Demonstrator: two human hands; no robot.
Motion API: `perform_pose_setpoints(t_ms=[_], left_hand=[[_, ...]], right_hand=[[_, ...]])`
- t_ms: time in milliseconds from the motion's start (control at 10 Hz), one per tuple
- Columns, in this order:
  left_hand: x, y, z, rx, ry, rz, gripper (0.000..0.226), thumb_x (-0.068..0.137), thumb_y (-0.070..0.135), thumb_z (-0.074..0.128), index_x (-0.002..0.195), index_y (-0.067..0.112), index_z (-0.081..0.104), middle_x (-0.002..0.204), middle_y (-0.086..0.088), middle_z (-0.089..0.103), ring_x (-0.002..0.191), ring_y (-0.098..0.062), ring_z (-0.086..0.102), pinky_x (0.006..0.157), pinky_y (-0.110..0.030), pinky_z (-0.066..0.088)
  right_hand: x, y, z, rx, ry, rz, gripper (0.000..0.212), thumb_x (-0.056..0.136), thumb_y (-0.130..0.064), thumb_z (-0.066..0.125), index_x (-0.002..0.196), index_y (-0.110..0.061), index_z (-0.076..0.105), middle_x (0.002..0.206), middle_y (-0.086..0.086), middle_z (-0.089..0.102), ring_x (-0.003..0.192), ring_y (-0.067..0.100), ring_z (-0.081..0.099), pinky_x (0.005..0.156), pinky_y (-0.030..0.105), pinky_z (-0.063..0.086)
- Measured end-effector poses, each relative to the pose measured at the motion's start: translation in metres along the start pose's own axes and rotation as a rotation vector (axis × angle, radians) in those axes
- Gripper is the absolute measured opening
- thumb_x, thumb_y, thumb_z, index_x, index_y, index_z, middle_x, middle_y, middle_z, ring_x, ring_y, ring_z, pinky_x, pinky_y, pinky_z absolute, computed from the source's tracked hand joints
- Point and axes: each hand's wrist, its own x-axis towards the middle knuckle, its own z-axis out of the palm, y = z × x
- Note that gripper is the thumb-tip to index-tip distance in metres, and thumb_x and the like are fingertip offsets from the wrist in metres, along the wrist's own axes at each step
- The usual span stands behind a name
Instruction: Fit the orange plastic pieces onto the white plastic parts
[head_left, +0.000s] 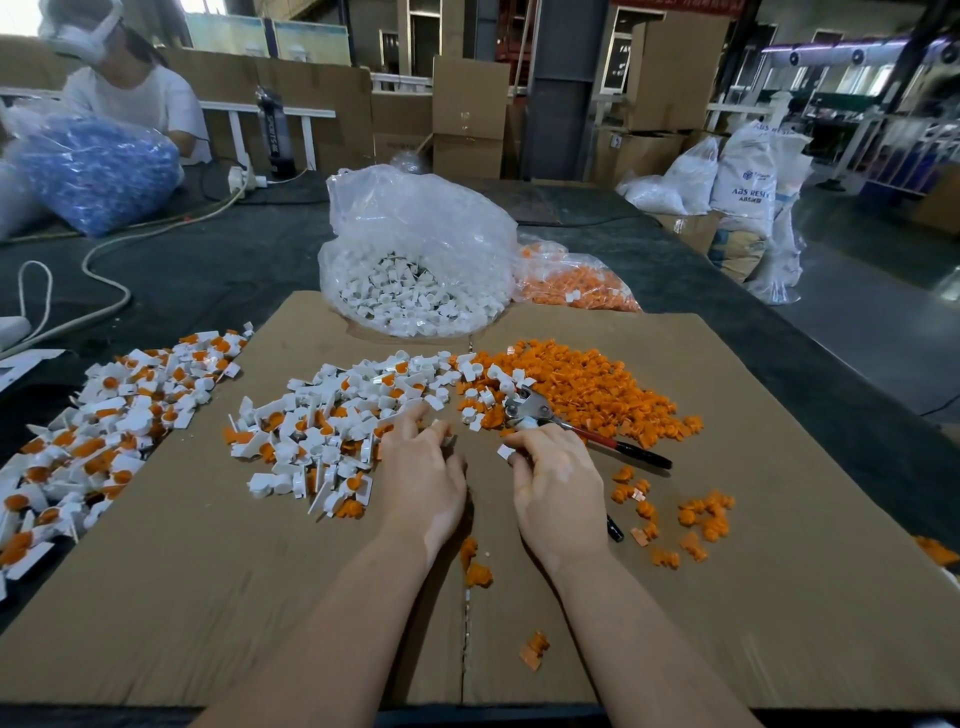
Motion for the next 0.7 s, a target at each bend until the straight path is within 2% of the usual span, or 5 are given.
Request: perform_pose_setpoints(t_ms=[200, 400, 500, 600, 700], left_hand=[[0.0, -0.003, 0.0, -0.112, 0.089, -0.005, 0.043, 0.094, 0.011, 0.048, 0.136, 0.005, 0.043, 0.148, 0.0, 0.03, 0.136, -0.017, 0.022, 0.104, -0.017, 0.014], [-0.003, -0.002, -0.005, -0.3, 0.22, -0.014, 0.026, 0.092, 0.011, 0.054, 0.117, 0.007, 0.061, 0.113, 0.002, 0.046, 0.121, -0.018, 0.04, 0.098, -0.02, 0.028], [-0.004, -0.003, -0.007, -0.357, 0.227, -0.009, 0.019, 0.092, 0.013, 0.054, 0.108, 0.011, 0.063, 0.105, 0.005, 0.045, 0.111, -0.018, 0.045, 0.094, -0.025, 0.036], [-0.004, -0.004, -0.008, -0.425, 0.242, -0.043, 0.016, 0.093, 0.015, 0.053, 0.103, 0.011, 0.065, 0.102, 0.002, 0.05, 0.096, -0.014, 0.052, 0.082, -0.013, 0.037], [-0.009, -0.007, -0.011, -0.504, 0.248, -0.145, 0.014, 0.093, 0.016, 0.054, 0.101, 0.012, 0.065, 0.102, 0.0, 0.054, 0.083, -0.001, 0.05, 0.068, 0.001, 0.032]], right_hand=[[0.001, 0.001, 0.0, -0.007, 0.081, 0.127, 0.015, 0.081, 0.003, 0.064, 0.091, -0.005, 0.072, 0.087, 0.009, 0.068, 0.087, 0.029, 0.061, 0.075, 0.043, 0.049], [0.001, 0.004, -0.004, 0.109, 0.149, 0.268, 0.014, 0.086, 0.0, 0.058, 0.092, -0.006, 0.069, 0.088, 0.006, 0.065, 0.089, 0.023, 0.057, 0.081, 0.04, 0.046], [0.001, 0.007, -0.007, 0.148, 0.147, 0.311, 0.015, 0.087, 0.0, 0.057, 0.094, -0.006, 0.069, 0.091, 0.005, 0.065, 0.091, 0.021, 0.056, 0.083, 0.039, 0.046], [0.0, 0.013, -0.012, 0.222, 0.168, 0.34, 0.016, 0.088, -0.001, 0.056, 0.095, -0.007, 0.068, 0.09, -0.001, 0.062, 0.093, 0.021, 0.057, 0.083, 0.037, 0.048], [-0.006, 0.014, -0.019, 0.28, 0.21, 0.384, 0.016, 0.087, -0.001, 0.057, 0.093, -0.011, 0.068, 0.087, -0.007, 0.058, 0.091, 0.019, 0.058, 0.078, 0.032, 0.049]])
